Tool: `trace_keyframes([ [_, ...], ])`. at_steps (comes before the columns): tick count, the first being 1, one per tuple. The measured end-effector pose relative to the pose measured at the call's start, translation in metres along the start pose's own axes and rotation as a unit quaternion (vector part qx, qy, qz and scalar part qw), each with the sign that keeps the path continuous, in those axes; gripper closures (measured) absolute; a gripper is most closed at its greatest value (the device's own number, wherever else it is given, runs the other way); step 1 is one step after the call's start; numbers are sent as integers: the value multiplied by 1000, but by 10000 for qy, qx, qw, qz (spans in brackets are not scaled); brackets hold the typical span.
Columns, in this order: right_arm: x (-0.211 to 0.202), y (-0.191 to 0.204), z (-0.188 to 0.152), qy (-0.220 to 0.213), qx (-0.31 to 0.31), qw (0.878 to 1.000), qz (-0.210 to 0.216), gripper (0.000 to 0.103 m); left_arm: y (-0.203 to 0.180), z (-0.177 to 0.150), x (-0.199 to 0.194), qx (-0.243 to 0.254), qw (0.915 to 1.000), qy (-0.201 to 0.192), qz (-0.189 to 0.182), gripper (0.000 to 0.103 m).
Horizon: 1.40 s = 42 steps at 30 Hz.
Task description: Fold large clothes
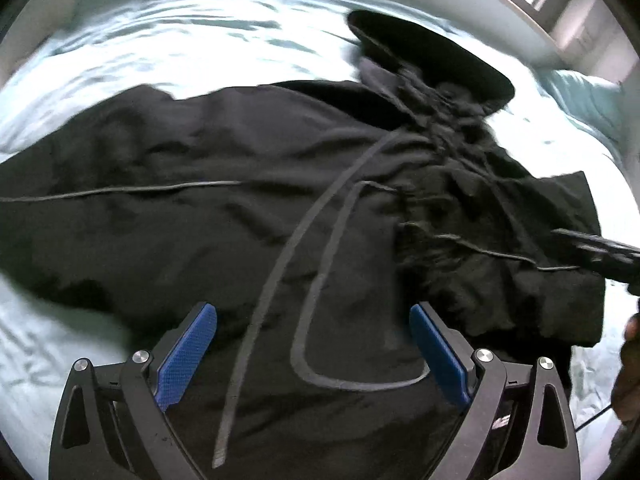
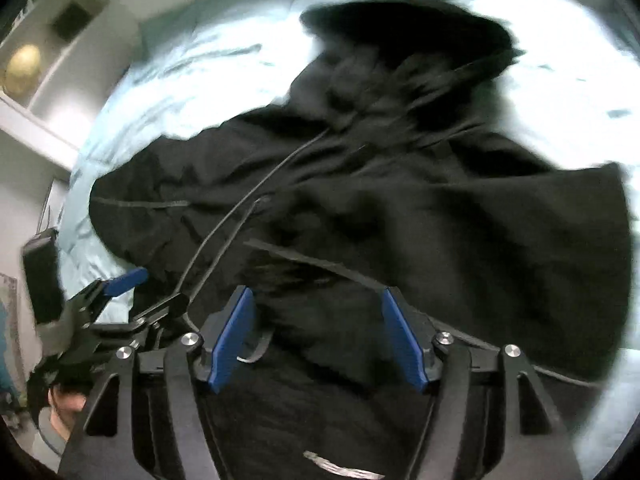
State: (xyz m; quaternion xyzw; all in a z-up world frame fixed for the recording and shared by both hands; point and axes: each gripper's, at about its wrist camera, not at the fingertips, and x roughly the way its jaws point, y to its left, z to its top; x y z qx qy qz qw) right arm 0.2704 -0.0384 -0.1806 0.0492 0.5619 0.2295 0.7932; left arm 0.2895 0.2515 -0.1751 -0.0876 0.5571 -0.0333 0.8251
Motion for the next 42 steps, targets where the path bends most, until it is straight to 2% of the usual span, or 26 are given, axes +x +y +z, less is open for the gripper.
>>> trace_keyframes([
  [3, -4, -30, -7, 3, 92, 9975, -698, 34, -24, 9, 18, 206, 9987, 125, -446, 6],
  [4, 1, -43, -11, 75, 167, 9963, -835, 39, -31, 14, 26, 193, 9980, 154, -585, 6],
  [5, 4, -52, -15, 140, 220, 9957, -893, 52, -33, 16, 32, 142, 9974, 199, -677, 6],
  [8, 43, -69, -23, 538, 221, 9915, -1161, 56, -37, 27, 54, -65, 9964, 368, -761, 6],
  [10, 72, -80, -26, 863, 399, 9887, -1162, 56, -37, 34, 66, -98, 9971, 370, -660, 6],
  [13, 75, -85, -19, 893, 495, 9895, -1026, 56, -46, 42, 73, 52, 9964, 376, -763, 11],
  [14, 72, -86, -17, 881, 500, 9902, -965, 55, -49, 43, 73, 129, 9962, 346, -795, 30],
  [15, 67, -87, -16, 878, 496, 9909, -891, 55, -55, 45, 74, 238, 9948, 395, -908, 62],
  [16, 61, -86, -15, 871, 471, 9917, -822, 55, -60, 47, 76, 313, 9927, 524, -1035, 68],
  [17, 56, -86, -15, 850, 449, 9924, -767, 55, -63, 49, 75, 356, 9931, 508, -994, 71],
  [18, 46, -84, -16, 797, 406, 9938, -665, 55, -67, 51, 69, 438, 9939, 366, -946, 78],
  [20, 27, -77, -16, 665, 315, 9961, -479, 55, -68, 57, 52, 464, 9935, 124, -1027, 81],
  [23, -8, -65, -17, 321, 152, 9989, -292, 51, -58, 74, 16, 433, 9946, -373, -866, 81],
  [25, -28, -56, -20, 15, 31, 9995, -307, 46, -36, 86, -7, 258, 9952, -656, -672, 82],
  [28, -37, -62, -17, -243, -10, 9981, -559, 32, 11, 97, -19, -55, 9969, -727, -282, 81],
  [31, 3, -78, -16, -12, 86, 9948, -1014, 32, 49, 94, 14, -133, 9999, -55, -41, 78],
  [32, 18, -83, -16, 97, 157, 9940, -1080, 32, 57, 90, 31, -63, 9996, 225, 131, 73],
  [33, 38, -93, -15, 300, 286, 9925, -1146, 32, 62, 85, 46, -6, 9987, 427, 266, 61],
  [34, 59, -103, -15, 489, 399, 9911, -1175, 32, 66, 80, 57, 9, 9986, 478, 247, 60],
  [37, 90, -113, -16, 673, 527, 9879, -1296, 30, 68, 75, 59, -45, 9992, 375, 119, 55],
  [39, 90, -111, -10, 721, 567, 9863, -1373, 28, 69, 78, 44, -193, 9993, 275, 167, 52],
  [42, 76, -103, -5, 696, 460, 9851, -1507, 29, 72, 76, 2, -358, 9975, -322, 525, 51],
])
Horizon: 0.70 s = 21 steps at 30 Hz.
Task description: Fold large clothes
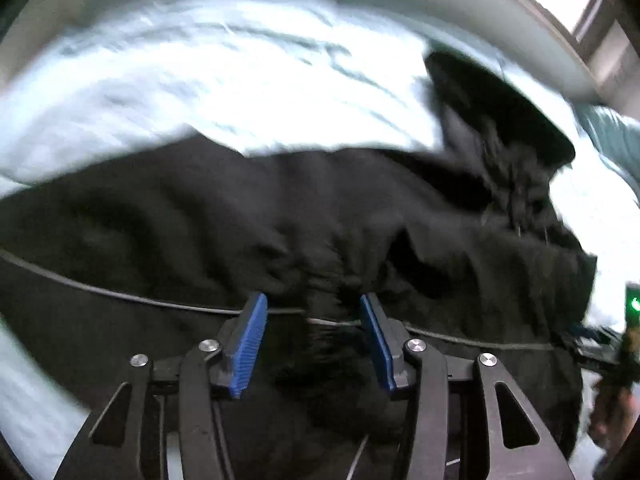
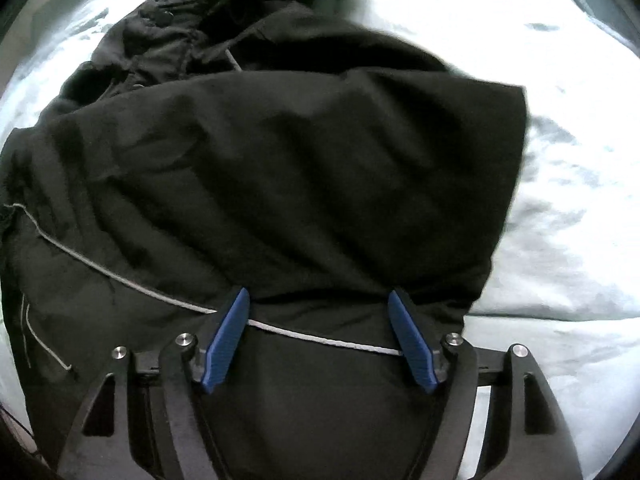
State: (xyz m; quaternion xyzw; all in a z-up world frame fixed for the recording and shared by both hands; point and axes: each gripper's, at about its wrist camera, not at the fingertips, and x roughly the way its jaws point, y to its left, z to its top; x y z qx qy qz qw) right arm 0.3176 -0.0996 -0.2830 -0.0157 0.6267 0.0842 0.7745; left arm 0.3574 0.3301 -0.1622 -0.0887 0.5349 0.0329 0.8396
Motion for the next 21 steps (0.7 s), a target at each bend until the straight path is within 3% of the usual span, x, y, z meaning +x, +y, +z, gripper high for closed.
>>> trace_keyframes([
  [1, -13, 3, -3, -164, -102, 9998, 36, 29, 0, -2, -15, -55, 9998, -178, -98, 49],
  [3, -34, 14, -10, -425, -300, 9985, 149, 29, -3, -6, -29, -153, 9973, -258, -666, 35],
  [5, -43, 24, -20, -464, -377, 9977, 332, 29, -17, -16, -26, -82, 9924, -145, -1223, 34],
  [6, -39, 31, -27, -364, -362, 9976, 458, 29, -29, -24, -19, 64, 9914, -41, -1306, 34],
  [8, -22, 41, -37, -87, -332, 9982, 482, 29, -48, -39, 10, 208, 9924, 350, -1161, 34],
  [10, 6, 43, -44, 258, -220, 9988, 360, 29, -58, -54, 53, 259, 9922, 935, -787, 35],
  [13, -2, 39, -45, 294, -98, 9992, 268, 33, -73, -59, 48, 505, 9947, 806, -383, 36],
  [16, -48, 41, -48, -127, -195, 9991, 349, 33, -68, -59, -4, 412, 9954, 309, -805, 35],
  [18, -78, 44, -54, -374, -251, 9988, 187, 33, -54, -62, -33, 359, 9964, 91, -768, 35],
  [21, -100, 50, -71, -396, -21, 9986, 346, 33, -13, -70, -69, 100, 9968, -144, -774, 35],
])
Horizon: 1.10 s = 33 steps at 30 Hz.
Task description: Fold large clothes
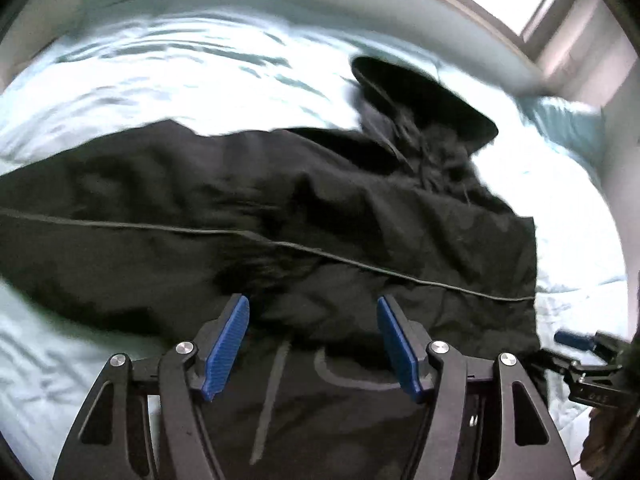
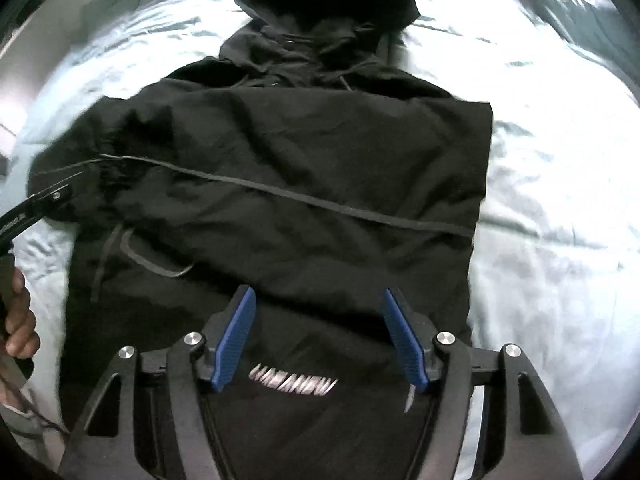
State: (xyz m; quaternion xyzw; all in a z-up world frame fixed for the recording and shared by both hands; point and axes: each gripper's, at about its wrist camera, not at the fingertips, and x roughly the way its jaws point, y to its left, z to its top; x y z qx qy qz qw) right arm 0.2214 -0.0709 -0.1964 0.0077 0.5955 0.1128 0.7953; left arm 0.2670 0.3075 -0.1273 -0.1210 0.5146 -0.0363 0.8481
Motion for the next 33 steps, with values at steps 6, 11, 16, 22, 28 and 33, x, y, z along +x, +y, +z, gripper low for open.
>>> trace_keyframes([
  [6, -34, 42, -50, -14, 148, 9998, 129, 33, 111, -8, -74, -557, 9967, -362, 460, 35],
  [11, -30, 81, -63, 74, 410, 9987, 304, 33, 235, -11, -122, -1565, 9831, -552, 767, 35],
  [16, -30, 107, -68, 76, 788, 9961, 396, 33, 346, -5, -138, -2455, 9652, -672, 603, 35],
  [22, -38, 135, -58, 0, 809, 9965, 194, 33, 437, 7, -98, -3344, 9416, -401, 46, 35],
  [28, -35, 139, -38, 84, 860, 9962, -93, 33, 475, 13, -45, -3978, 9166, -392, -21, 35],
  [33, -16, 144, -22, 333, 880, 9954, -169, 33, 490, 15, -14, -4142, 9079, -524, -360, 35],
])
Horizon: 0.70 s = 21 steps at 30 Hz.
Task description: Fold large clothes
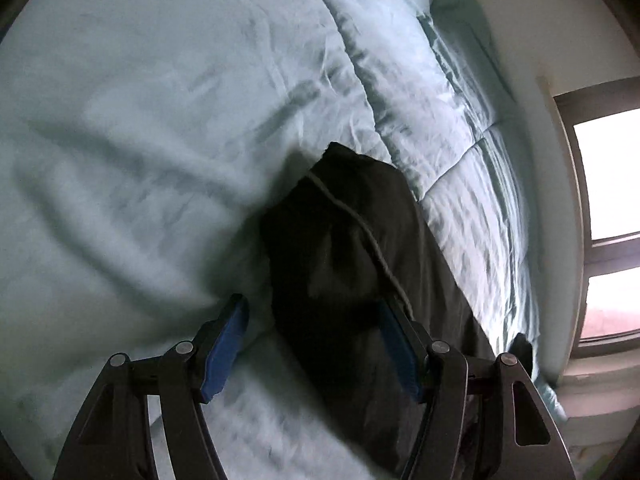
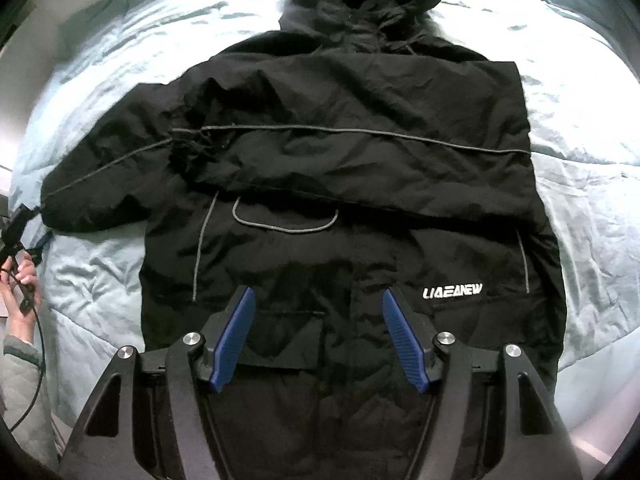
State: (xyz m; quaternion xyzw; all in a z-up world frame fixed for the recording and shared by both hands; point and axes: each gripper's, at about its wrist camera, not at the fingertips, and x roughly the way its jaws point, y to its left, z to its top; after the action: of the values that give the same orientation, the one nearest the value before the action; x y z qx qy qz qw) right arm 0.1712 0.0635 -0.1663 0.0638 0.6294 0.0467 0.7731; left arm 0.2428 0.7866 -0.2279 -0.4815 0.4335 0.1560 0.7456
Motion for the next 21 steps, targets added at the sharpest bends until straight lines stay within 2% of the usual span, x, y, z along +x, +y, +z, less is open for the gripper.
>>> trace_keyframes([
  [2, 10, 5, 5, 112, -59, 9999, -41, 33, -2, 1, 6, 52, 9999, -113, -72, 35],
  [4, 20, 11, 9, 230, -112, 9997, -27, 33, -8, 3, 8, 216, 9993, -258, -172, 51],
  [6, 28, 18, 13, 299, -192, 9994, -8, 33, -18, 0, 3, 490, 9979, -382, -175, 80],
  [10, 37, 25, 18, 355, -326, 9988, 66, 33, -44, -9, -21, 967, 9920, -702, -398, 85],
  [13, 42, 26, 20, 381, -362, 9985, 161, 33, -80, -28, -49, 1523, 9830, -876, -540, 86],
  [17, 44, 23, 21, 390, -330, 9982, 325, 33, -141, -70, -76, 2392, 9630, -980, -758, 88],
  [21, 40, 11, 20, 304, -274, 9981, 467, 33, -211, -132, -78, 3376, 9329, -845, -928, 89],
])
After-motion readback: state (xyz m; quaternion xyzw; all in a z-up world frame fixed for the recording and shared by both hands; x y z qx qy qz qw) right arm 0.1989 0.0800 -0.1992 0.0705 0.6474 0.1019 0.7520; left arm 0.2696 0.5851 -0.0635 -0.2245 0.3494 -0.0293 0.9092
